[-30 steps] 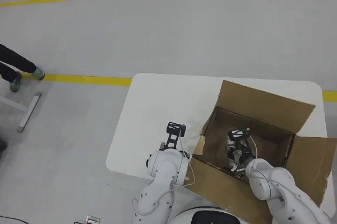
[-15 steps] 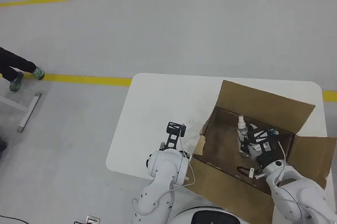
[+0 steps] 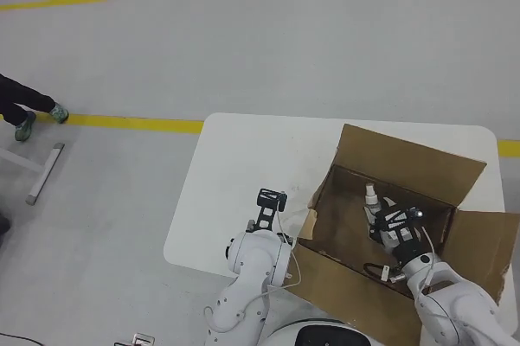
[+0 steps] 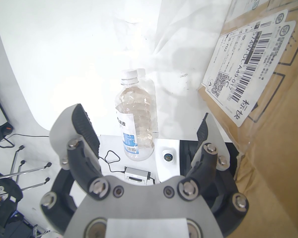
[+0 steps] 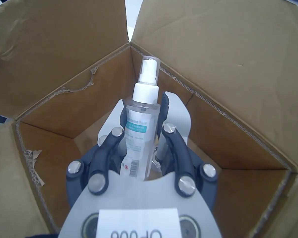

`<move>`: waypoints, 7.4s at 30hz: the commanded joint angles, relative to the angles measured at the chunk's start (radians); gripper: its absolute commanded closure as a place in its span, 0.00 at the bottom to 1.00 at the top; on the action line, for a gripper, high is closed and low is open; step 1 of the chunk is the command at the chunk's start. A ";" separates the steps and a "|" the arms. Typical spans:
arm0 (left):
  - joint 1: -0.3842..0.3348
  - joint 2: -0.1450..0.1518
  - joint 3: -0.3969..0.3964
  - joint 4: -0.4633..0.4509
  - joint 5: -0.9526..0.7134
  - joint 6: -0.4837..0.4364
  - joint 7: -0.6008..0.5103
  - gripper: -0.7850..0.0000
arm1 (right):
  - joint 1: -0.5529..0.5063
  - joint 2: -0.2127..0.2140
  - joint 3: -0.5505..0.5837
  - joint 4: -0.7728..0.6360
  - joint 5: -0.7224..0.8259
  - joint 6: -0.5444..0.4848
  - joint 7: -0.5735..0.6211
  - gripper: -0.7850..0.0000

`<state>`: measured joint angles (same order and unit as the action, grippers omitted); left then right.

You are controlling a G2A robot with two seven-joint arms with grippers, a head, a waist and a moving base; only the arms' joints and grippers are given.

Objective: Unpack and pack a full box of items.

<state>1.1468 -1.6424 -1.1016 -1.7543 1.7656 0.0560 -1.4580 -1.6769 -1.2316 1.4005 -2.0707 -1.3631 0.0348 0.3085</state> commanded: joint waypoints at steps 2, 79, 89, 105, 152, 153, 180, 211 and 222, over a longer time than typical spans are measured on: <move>0.000 0.000 0.000 0.000 0.000 0.000 0.000 0.00 | 0.004 0.000 0.009 -0.016 0.009 -0.006 -0.019 1.00; 0.000 0.000 0.000 0.000 0.000 0.000 0.000 0.00 | -0.392 -0.055 0.512 0.070 0.233 -0.018 0.121 1.00; 0.000 0.000 0.000 0.000 0.000 0.000 0.000 0.00 | -0.369 -0.056 0.486 0.095 0.215 -0.030 0.116 0.53; 0.000 0.000 0.000 0.000 0.000 0.000 0.000 0.00 | -0.460 -0.071 0.726 -0.036 0.681 -0.098 -0.002 0.13; 0.000 0.000 0.000 0.000 0.000 0.000 0.000 0.00 | 0.006 -0.025 0.612 0.002 0.896 -0.119 0.367 0.77; 0.000 0.000 0.000 0.000 0.000 0.000 0.000 0.00 | 0.019 -0.022 0.612 -0.001 0.875 -0.119 0.371 0.53; 0.000 0.000 0.000 0.000 0.000 0.000 0.000 0.00 | -0.010 -0.007 0.245 -0.138 0.124 -0.164 0.210 1.00; 0.000 0.000 0.000 0.000 0.000 0.000 0.000 0.00 | 0.289 -0.022 -0.038 0.170 -0.214 -0.113 0.393 1.00; 0.000 0.000 0.000 0.000 0.000 0.000 0.000 0.00 | 0.461 -0.042 -0.100 0.361 -0.139 -0.122 0.596 0.93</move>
<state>1.1468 -1.6424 -1.1017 -1.7543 1.7656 0.0560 -1.4580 -1.2320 -1.2728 1.3022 -1.7239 -1.5169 -0.0775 0.8900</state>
